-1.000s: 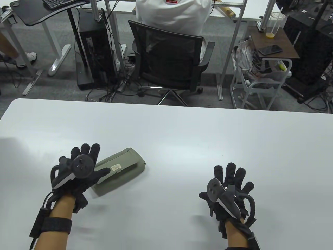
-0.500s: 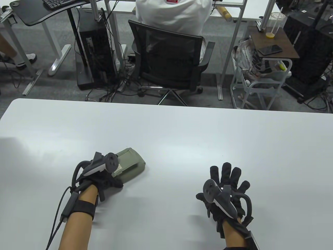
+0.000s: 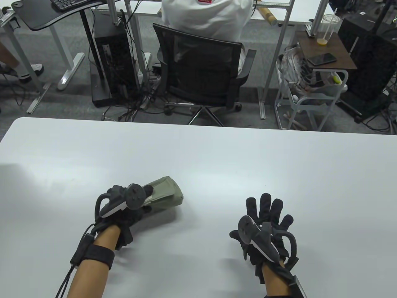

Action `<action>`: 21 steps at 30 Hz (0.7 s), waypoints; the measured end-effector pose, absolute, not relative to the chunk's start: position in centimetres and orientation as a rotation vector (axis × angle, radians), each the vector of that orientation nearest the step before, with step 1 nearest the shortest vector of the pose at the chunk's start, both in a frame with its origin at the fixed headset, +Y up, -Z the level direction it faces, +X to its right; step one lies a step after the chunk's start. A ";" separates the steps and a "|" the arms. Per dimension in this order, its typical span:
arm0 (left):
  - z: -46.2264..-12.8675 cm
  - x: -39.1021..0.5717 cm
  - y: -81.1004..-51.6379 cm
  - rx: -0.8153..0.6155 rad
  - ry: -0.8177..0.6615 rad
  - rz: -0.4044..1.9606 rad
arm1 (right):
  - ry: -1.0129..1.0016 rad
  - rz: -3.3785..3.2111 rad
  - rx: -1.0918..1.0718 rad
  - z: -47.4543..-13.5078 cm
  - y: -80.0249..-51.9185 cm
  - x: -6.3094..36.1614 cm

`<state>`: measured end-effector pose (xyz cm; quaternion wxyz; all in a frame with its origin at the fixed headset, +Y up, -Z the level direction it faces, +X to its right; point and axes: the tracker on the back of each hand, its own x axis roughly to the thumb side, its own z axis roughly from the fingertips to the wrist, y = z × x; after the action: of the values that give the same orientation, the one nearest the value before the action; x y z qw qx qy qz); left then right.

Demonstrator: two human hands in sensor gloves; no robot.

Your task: Twist to extend twist pen refills

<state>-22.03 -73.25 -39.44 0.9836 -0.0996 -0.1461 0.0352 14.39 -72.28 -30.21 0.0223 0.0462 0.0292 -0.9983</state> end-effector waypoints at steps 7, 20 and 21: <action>-35.9 -15.5 -73.4 -0.262 -0.548 0.013 | 0.060 -3.289 0.030 -29.8 -72.7 12.2; -33.7 -13.1 -75.3 -0.223 -0.606 0.026 | -0.167 -3.493 0.231 -30.0 -75.6 9.7; -33.6 -13.0 -75.2 -0.217 -0.597 0.002 | -0.189 -3.483 0.271 -30.1 -76.0 9.5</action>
<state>-13.03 -75.23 -33.60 0.9499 -0.1069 -0.2937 0.0008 9.53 -76.02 -30.12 -0.1778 0.0762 -0.0532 -0.9797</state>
